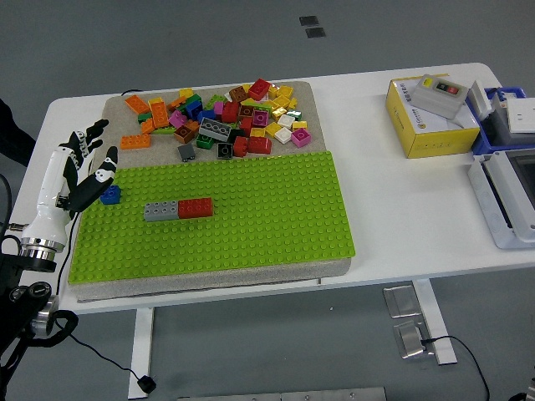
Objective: Pick up the brick,pile it on top of brick,press brick,pick up the brick,pile it on top of brick,press brick
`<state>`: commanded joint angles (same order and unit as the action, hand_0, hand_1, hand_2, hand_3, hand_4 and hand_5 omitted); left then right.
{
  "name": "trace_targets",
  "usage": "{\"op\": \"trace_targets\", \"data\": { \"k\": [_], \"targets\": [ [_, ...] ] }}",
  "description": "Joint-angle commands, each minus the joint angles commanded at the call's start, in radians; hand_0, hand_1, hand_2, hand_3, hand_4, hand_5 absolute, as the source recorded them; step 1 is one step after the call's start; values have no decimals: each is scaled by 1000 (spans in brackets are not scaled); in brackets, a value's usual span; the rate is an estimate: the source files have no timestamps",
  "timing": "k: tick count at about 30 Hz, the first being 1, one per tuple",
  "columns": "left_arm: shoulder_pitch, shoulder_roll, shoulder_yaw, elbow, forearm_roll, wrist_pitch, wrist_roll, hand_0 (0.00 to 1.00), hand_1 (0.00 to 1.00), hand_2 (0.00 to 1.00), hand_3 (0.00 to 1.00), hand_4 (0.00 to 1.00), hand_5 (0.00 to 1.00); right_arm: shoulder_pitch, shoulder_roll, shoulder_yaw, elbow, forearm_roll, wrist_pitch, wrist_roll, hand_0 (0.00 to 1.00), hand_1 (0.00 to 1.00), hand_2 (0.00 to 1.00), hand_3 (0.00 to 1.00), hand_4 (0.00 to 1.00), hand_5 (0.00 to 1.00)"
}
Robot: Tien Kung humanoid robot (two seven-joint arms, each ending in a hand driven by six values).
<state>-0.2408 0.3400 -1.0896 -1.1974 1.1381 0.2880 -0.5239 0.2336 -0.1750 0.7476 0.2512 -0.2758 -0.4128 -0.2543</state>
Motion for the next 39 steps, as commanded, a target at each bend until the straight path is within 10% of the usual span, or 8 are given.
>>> {"op": "trace_targets", "data": {
  "k": [9, 27, 39],
  "targets": [
    [1, -2, -3, 2, 4, 0, 1, 864, 922, 919, 823, 547, 345, 5, -7, -21, -2, 8, 5, 1, 553, 454, 375, 676, 2, 799],
    [-8, 28, 3, 14, 59, -3, 14, 870, 923, 909, 803, 546, 346, 3, -6, 14, 1, -38, -9, 0, 569, 469, 376, 660, 2, 875],
    [-148, 205, 138, 140, 283, 32, 23, 900, 933, 909, 780, 546, 347, 8, -3, 41, 10, -87, -5, -44, 597, 559, 533, 661, 4, 903]
  ]
}}
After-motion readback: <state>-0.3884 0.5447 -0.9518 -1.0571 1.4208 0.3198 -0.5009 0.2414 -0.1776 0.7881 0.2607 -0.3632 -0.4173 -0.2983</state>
